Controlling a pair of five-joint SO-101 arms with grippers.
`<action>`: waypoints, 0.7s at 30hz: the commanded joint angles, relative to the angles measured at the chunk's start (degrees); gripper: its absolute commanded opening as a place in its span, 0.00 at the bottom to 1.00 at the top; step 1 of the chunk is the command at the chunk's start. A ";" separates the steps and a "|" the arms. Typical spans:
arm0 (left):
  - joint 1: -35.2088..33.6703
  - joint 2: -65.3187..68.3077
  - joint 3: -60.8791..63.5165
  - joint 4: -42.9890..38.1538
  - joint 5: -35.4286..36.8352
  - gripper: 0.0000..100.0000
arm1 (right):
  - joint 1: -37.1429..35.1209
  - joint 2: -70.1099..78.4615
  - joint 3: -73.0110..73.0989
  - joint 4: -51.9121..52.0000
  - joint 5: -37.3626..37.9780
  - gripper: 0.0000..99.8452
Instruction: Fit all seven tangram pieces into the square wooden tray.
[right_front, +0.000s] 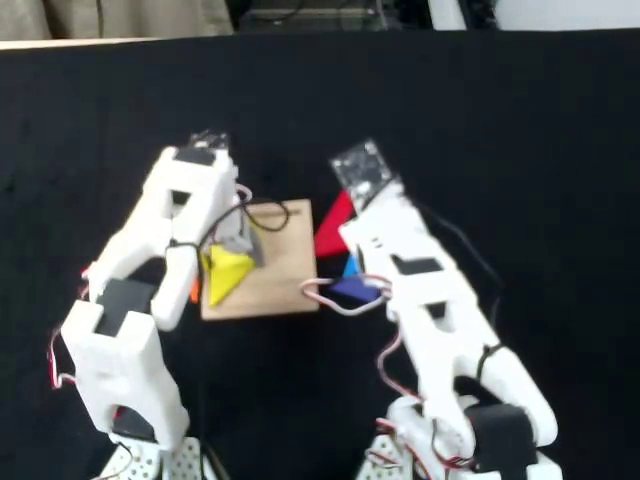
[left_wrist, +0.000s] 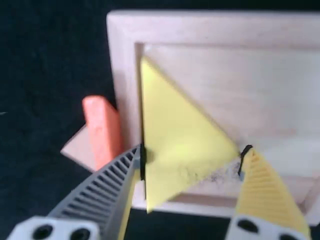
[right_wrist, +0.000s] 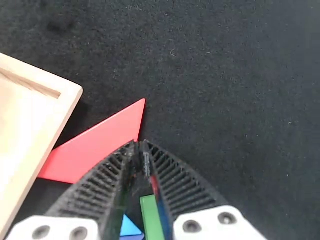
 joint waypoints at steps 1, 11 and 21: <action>-1.27 -3.60 -9.01 9.32 -1.93 0.32 | 0.62 -0.57 -0.57 -1.32 0.79 0.01; -1.19 -2.37 -15.78 12.48 -1.93 0.32 | 0.62 -0.66 -0.57 -1.32 0.79 0.01; 11.30 -1.67 -17.54 11.87 0.70 0.04 | 0.62 -0.75 -0.57 -1.32 0.79 0.01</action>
